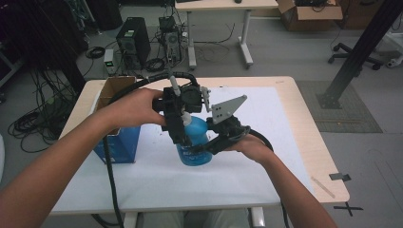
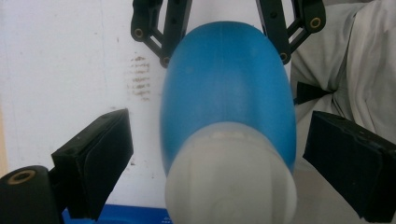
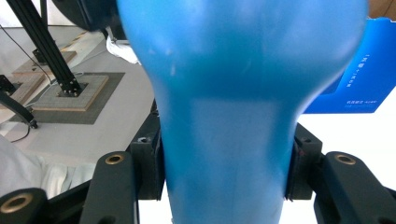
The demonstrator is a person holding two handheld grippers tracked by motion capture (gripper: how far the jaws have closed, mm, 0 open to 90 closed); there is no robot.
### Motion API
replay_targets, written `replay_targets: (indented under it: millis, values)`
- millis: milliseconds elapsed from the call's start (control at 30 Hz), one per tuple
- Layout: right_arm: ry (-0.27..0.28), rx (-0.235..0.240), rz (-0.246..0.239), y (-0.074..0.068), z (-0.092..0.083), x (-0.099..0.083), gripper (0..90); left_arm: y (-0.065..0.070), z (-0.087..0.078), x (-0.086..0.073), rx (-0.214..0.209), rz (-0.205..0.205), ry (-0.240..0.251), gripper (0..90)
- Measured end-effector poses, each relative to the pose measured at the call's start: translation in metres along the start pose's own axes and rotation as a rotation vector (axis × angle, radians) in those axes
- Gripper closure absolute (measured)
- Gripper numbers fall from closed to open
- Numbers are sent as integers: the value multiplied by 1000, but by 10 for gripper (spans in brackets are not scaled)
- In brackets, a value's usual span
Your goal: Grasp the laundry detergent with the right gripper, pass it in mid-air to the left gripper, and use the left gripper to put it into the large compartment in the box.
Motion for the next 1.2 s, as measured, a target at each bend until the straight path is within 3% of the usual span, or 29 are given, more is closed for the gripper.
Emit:
replay_targets:
  millis: [1200]
  values:
    - [2,0,3,2,1,-1,445,-3,6,1,-16,26,-10,302]
Point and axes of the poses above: each handheld gripper's, and its own axes: z roughly forward along the jaws, x roughly out of its top, y roughly to its right, the point moved 1 cm from there along z, roughly forward along the jaws, and after that the axes turned 4 degrees about -z, right-handed, at the moved point
